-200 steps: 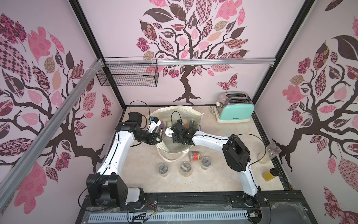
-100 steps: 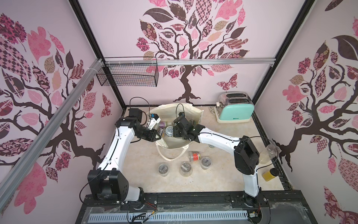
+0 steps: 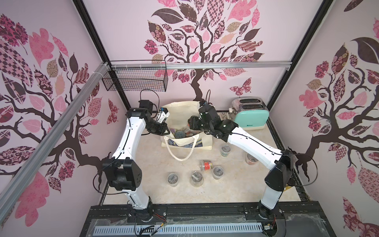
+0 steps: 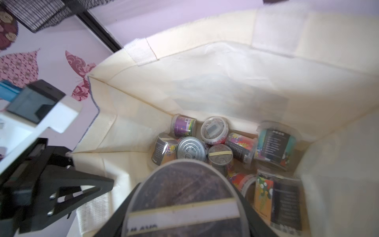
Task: Take out the seed jars from the canvas bag
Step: Pick up the seed jar from the canvas bag, then place the seed jar at the center of the board.
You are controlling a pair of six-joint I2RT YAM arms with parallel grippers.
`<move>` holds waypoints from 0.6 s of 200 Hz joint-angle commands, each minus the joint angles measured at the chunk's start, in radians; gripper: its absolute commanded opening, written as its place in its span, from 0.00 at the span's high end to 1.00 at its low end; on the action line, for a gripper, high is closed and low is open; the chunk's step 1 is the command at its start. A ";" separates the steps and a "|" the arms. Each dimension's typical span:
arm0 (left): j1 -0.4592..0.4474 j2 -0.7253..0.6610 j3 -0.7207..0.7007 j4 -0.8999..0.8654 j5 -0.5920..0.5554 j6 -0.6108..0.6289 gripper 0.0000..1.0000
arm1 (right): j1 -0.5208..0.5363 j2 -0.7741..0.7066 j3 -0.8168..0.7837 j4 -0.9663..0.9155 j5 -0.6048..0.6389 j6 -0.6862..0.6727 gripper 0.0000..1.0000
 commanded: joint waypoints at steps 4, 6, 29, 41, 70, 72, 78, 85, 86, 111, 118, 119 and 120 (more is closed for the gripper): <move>0.002 0.071 0.121 -0.072 -0.026 -0.047 0.79 | -0.041 -0.123 0.035 -0.064 -0.030 -0.012 0.39; 0.002 0.076 0.132 -0.072 -0.024 -0.051 0.79 | -0.046 -0.131 0.034 -0.066 -0.031 -0.013 0.39; 0.002 0.128 0.219 -0.075 -0.004 -0.093 0.77 | -0.095 -0.216 0.010 -0.095 -0.035 -0.022 0.38; 0.001 0.155 0.265 -0.079 -0.002 -0.107 0.76 | -0.123 -0.258 -0.008 -0.111 -0.028 -0.028 0.38; 0.002 0.218 0.379 -0.104 -0.020 -0.117 0.76 | -0.172 -0.360 -0.097 -0.152 0.055 -0.064 0.37; 0.002 0.221 0.385 -0.105 -0.022 -0.117 0.76 | -0.173 -0.367 -0.108 -0.154 0.063 -0.065 0.37; 0.002 0.229 0.403 -0.108 -0.023 -0.118 0.76 | -0.178 -0.387 -0.135 -0.166 0.086 -0.066 0.36; 0.002 0.235 0.415 -0.107 -0.025 -0.117 0.76 | -0.180 -0.409 -0.170 -0.180 0.107 -0.062 0.36; 0.002 0.235 0.417 -0.107 -0.025 -0.118 0.76 | -0.180 -0.413 -0.174 -0.182 0.109 -0.061 0.36; 0.003 0.241 0.434 -0.101 -0.025 -0.119 0.75 | -0.181 -0.498 -0.324 -0.236 0.181 -0.031 0.35; 0.004 0.241 0.436 -0.101 -0.024 -0.119 0.75 | -0.183 -0.521 -0.372 -0.245 0.201 -0.023 0.35; 0.004 0.241 0.436 -0.099 -0.024 -0.120 0.75 | -0.183 -0.523 -0.380 -0.246 0.203 -0.021 0.35; 0.004 0.240 0.436 -0.100 -0.023 -0.119 0.75 | -0.183 -0.526 -0.388 -0.248 0.205 -0.019 0.35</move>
